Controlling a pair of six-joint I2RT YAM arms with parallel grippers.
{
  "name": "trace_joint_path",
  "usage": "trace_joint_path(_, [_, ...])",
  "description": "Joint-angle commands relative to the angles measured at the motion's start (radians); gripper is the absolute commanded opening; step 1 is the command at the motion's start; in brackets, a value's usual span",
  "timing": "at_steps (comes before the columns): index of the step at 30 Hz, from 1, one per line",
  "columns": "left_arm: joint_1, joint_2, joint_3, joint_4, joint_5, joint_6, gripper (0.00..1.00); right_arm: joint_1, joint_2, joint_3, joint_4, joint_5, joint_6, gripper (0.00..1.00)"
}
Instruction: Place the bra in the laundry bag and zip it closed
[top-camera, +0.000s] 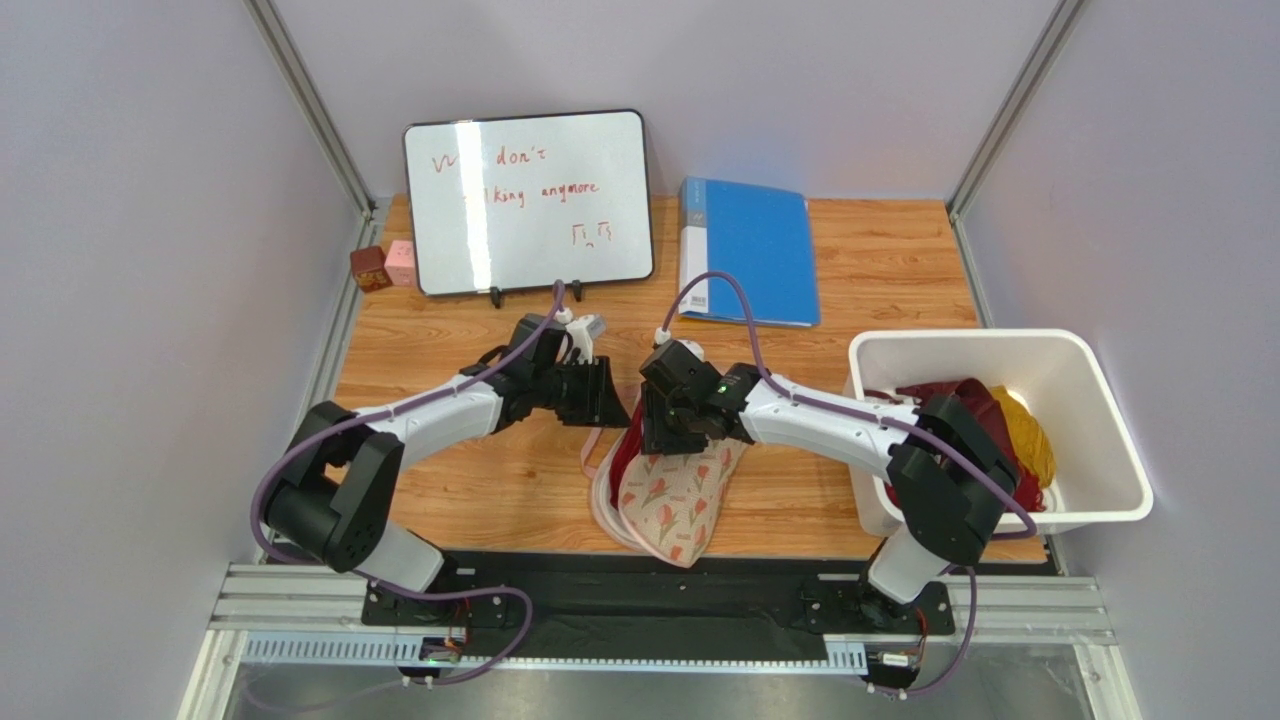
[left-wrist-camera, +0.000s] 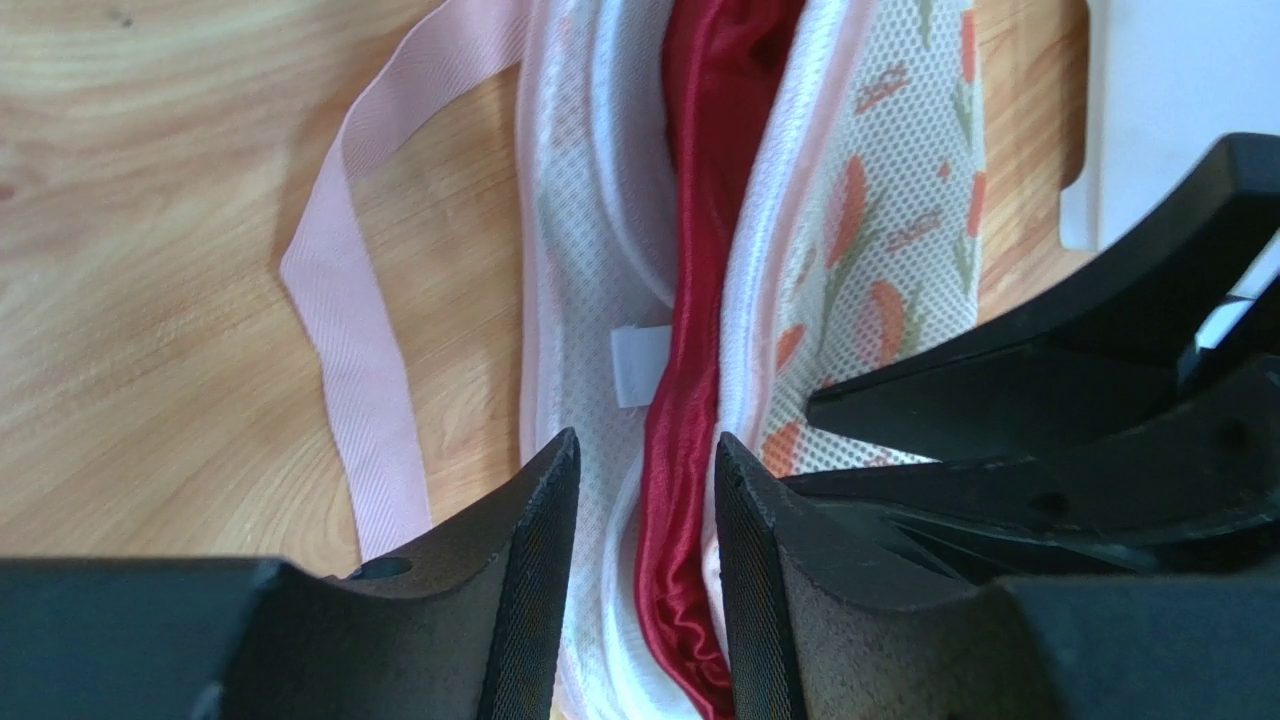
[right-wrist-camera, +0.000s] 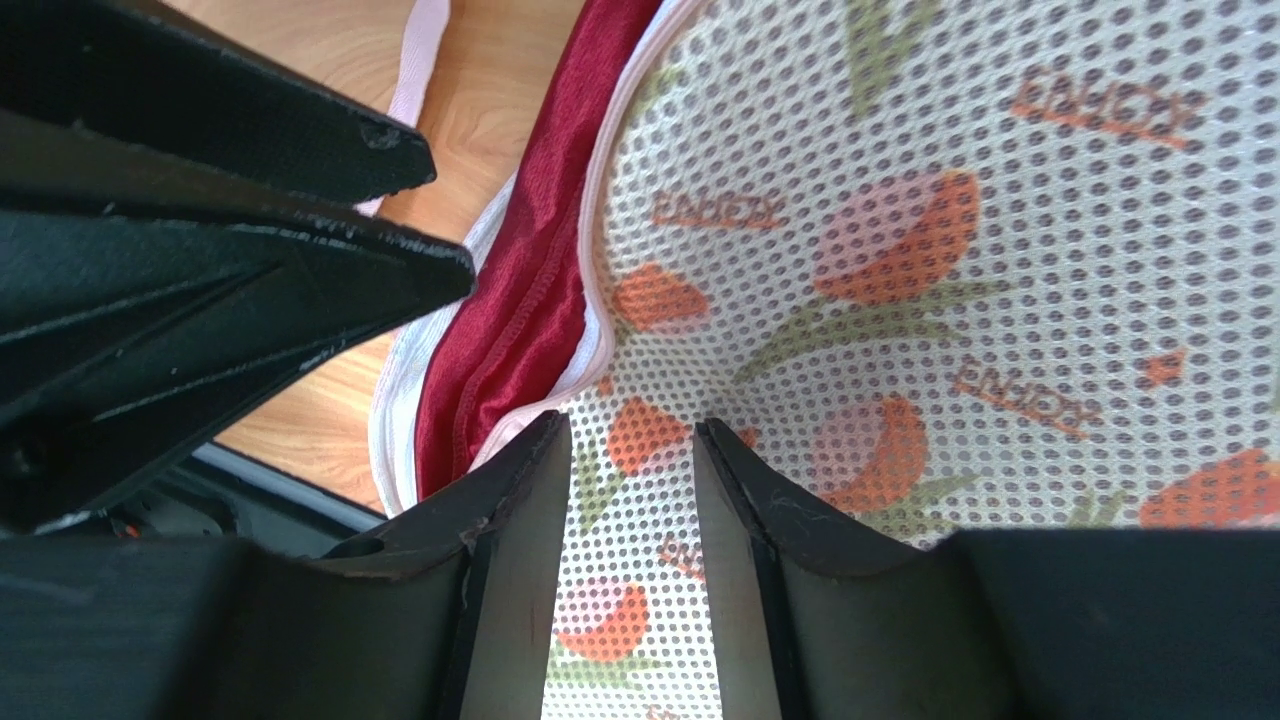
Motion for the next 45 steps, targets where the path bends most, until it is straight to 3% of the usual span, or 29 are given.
trace_joint_path(1, [-0.015, -0.013, 0.000, 0.106, 0.031, 0.000, 0.44, 0.005, -0.004, 0.035, 0.050, 0.066, 0.032, 0.41])
trace_joint_path(6, [-0.033, 0.016, -0.001, 0.135, 0.042, -0.020, 0.34, 0.003, 0.030, 0.058, 0.063, 0.085, 0.051, 0.40])
trace_joint_path(10, [-0.046, 0.030, -0.007, 0.142, 0.020, -0.023, 0.33, 0.003, 0.047, 0.073, 0.075, 0.077, 0.066, 0.38])
trace_joint_path(16, [-0.050, 0.028, -0.012, 0.125, 0.006, -0.016, 0.28, 0.003, 0.075, 0.071, 0.084, 0.066, 0.089, 0.26])
trace_joint_path(19, [-0.050, 0.007, -0.018, 0.094, -0.017, 0.002, 0.27, 0.003, 0.073, 0.058, 0.096, 0.078, 0.106, 0.15])
trace_joint_path(22, [-0.050, -0.006, -0.021, 0.086, -0.026, 0.022, 0.32, -0.002, 0.059, 0.036, 0.124, 0.097, 0.109, 0.00])
trace_joint_path(34, [-0.052, 0.025, -0.012, 0.060, -0.026, 0.039, 0.45, -0.011, -0.131, -0.083, 0.191, -0.001, 0.069, 0.00])
trace_joint_path(40, [-0.084, 0.060, -0.030, 0.162, 0.011, -0.012, 0.22, -0.017, -0.186, -0.091, 0.224, -0.078, 0.077, 0.00])
trace_joint_path(45, [-0.106, 0.089, -0.043, 0.224, 0.017, -0.056, 0.11, -0.032, -0.163, -0.079, 0.309, -0.138, 0.112, 0.00])
